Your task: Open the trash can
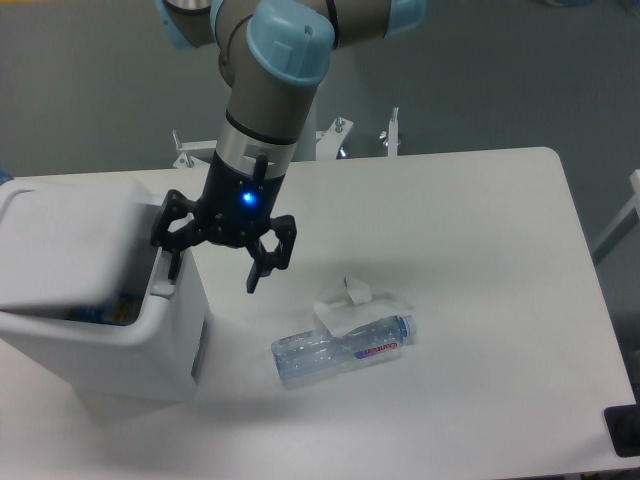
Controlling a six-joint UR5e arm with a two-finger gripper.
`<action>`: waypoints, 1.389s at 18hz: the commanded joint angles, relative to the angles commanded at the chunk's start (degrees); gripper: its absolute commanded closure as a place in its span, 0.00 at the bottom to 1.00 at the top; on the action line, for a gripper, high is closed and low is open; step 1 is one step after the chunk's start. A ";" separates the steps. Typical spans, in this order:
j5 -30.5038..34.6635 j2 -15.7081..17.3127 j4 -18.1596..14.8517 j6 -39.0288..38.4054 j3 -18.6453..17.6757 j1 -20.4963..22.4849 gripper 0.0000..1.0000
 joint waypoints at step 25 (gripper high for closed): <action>4.55 -3.34 0.00 27.14 1.14 18.89 0.00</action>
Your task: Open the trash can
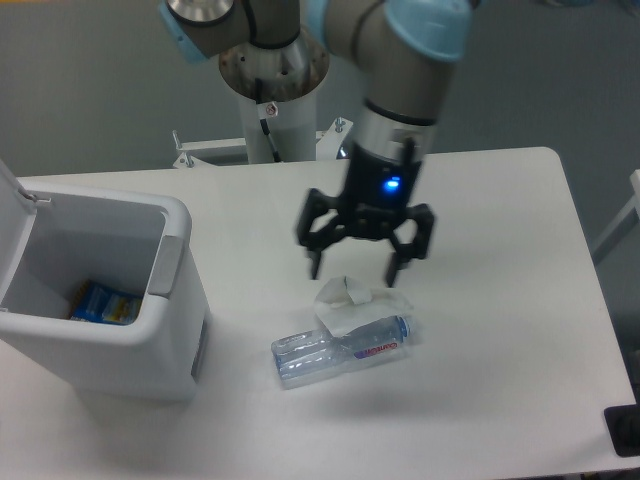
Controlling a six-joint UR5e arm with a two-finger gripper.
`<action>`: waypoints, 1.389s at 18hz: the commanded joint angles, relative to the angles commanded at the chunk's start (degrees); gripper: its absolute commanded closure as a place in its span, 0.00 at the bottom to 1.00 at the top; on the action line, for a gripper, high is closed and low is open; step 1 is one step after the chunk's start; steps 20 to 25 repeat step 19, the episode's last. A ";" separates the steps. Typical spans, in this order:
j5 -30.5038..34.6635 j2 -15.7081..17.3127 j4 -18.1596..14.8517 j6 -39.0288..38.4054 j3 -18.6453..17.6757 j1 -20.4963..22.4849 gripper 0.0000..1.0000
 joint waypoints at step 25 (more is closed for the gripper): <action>23.75 -9.67 -1.05 29.72 2.64 0.09 0.00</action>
